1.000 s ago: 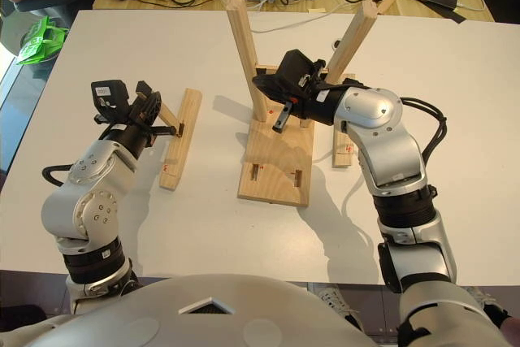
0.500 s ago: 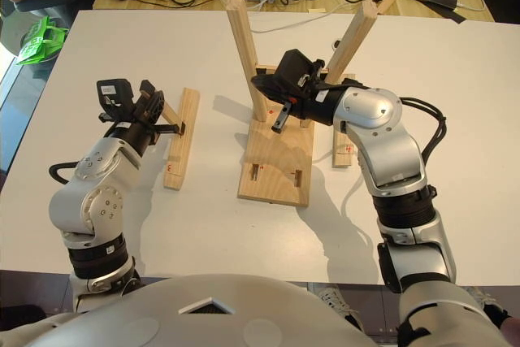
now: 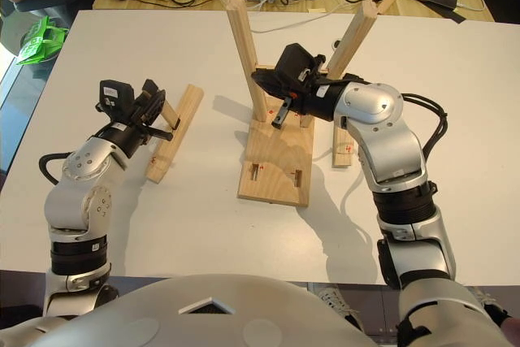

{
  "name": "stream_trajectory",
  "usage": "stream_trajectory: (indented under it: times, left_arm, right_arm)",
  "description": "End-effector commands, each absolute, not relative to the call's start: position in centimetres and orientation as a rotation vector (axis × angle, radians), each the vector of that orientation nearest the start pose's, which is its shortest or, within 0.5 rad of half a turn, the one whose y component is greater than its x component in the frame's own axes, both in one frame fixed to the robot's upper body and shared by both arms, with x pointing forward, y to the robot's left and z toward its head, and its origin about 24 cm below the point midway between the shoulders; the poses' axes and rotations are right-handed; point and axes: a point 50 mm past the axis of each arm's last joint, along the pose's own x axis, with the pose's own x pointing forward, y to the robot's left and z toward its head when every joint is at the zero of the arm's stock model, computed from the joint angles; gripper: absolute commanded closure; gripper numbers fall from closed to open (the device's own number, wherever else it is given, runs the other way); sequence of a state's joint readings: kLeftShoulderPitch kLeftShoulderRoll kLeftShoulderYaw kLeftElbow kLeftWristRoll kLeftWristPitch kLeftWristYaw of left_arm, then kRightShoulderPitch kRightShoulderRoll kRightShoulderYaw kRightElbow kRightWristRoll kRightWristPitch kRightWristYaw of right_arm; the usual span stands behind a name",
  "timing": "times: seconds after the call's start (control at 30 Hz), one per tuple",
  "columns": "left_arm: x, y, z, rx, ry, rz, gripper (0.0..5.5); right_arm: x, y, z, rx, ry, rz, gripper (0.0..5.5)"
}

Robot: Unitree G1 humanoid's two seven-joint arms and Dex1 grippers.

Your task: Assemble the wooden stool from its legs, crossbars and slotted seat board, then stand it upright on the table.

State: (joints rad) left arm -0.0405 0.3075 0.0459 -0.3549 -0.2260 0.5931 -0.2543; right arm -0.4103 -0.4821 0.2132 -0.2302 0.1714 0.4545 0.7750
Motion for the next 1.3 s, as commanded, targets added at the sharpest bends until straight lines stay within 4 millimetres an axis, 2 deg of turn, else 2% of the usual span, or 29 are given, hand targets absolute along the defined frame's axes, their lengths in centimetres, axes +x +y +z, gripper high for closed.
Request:
stream_trajectory:
  times: [0.03, 0.2, 0.57, 0.63, 0.7, 0.77, 0.83, 0.9, 1.0, 1.23, 1.27, 1.3]
  left_arm:
    - [24.7, 19.2, 7.6, 0.109, 0.28, -0.283, 5.1]
    - [24.6, 19.5, 7.1, 0.107, 0.332, -0.303, 5.1]
    - [24.7, 19.5, 7.7, 0.13, 0.356, -0.339, 5.1]
    - [24.9, 19.5, 7.8, 0.132, 0.36, -0.338, 5.1]
    - [24.8, 19.6, 7.6, 0.133, 0.367, -0.338, 5.1]
    - [24.6, 19.3, 7.5, 0.129, 0.37, -0.344, 5.1]
    - [24.4, 19.1, 7.5, 0.126, 0.371, -0.351, 5.1]
    - [24.3, 19.1, 7.5, 0.126, 0.371, -0.352, 5.1]
    - [24.3, 19.1, 7.7, 0.126, 0.361, -0.351, 5.1]
    - [24.9, 19.0, 8.4, 0.106, 0.316, -0.313, 5.1]
    - [25.0, 19.0, 8.6, 0.102, 0.305, -0.309, 4.73]
    - [25.0, 19.0, 8.9, 0.095, 0.282, -0.311, 4.64]
  right_arm:
    - [28.2, -12.0, 14.7, -0.417, 0.036, 1.015, 5.5]
    - [28.3, -12.0, 14.7, -0.415, 0.038, 1.015, 5.5]
    - [28.2, -12.2, 13.8, -0.346, 0.072, 0.99, 5.5]
    - [28.5, -12.2, 13.8, -0.169, 0.084, 0.956, 5.5]
    - [29.1, -12.3, 14.2, 0.145, 0.099, 0.895, 5.5]
    - [29.5, -13.0, 13.6, 0.479, 0.134, 0.803, 5.5]
    - [29.5, -14.1, 12.4, 0.704, 0.174, 0.711, 5.5]
    - [29.9, -15.2, 12.1, 0.846, 0.173, 0.64, 5.5]
    - [30.1, -15.4, 11.6, 0.919, 0.222, 0.622, 5.5]
    - [30.0, -14.8, 11.5, 0.905, 0.27, 0.65, 5.5]
    - [30.1, -14.8, 11.5, 0.903, 0.273, 0.655, 5.5]
    - [30.1, -14.7, 11.5, 0.899, 0.275, 0.66, 5.5]
